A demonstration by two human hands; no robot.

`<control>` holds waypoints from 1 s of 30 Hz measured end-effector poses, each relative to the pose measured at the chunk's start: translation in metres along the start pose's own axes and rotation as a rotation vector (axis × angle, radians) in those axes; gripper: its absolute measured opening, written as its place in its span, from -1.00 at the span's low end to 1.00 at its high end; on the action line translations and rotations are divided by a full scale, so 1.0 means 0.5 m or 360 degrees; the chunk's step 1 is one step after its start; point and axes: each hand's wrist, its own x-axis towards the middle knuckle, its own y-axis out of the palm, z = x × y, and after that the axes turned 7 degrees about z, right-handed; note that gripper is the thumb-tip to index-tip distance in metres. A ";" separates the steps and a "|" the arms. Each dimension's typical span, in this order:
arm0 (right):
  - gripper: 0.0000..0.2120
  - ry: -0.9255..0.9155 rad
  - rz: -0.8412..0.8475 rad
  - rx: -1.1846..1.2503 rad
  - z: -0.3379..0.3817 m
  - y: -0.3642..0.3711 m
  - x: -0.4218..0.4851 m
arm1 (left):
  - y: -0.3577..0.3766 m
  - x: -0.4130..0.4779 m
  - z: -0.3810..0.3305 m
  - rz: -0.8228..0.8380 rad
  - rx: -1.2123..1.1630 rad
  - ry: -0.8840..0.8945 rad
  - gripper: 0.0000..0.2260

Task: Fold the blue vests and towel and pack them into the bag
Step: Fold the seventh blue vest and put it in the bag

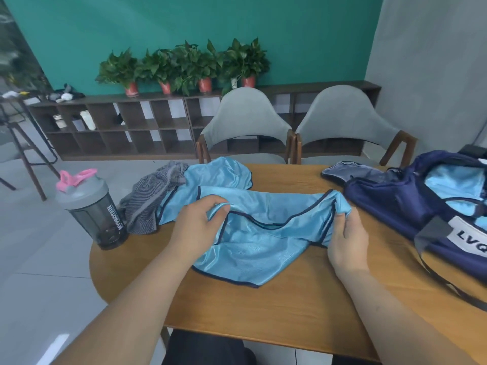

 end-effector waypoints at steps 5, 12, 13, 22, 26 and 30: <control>-0.78 -0.0218 0.0256 -0.0097 0.020 0.009 -0.029 | 0.059 0.018 -0.074 0.0170 -0.0743 -0.0340 -0.82; -0.70 -0.0391 0.0713 0.0172 0.059 0.053 -0.108 | 0.130 0.004 -0.133 0.0627 -0.0981 -0.0495 -0.70; -0.74 -0.0394 0.0590 0.0152 0.060 0.057 -0.106 | 0.127 0.003 -0.141 0.0649 -0.0987 -0.0486 -0.66; -0.80 -0.0006 0.0609 0.0364 0.152 -0.024 -0.008 | 0.089 0.000 -0.121 0.0477 -0.0392 -0.0002 -0.74; -0.85 0.0456 0.1099 0.0931 0.204 -0.080 0.048 | 0.082 -0.009 -0.104 0.0869 -0.0142 0.0061 -0.72; -0.89 0.0560 0.1135 0.0721 0.234 -0.096 0.126 | 0.075 0.006 -0.140 0.0867 -0.0458 0.0018 -0.82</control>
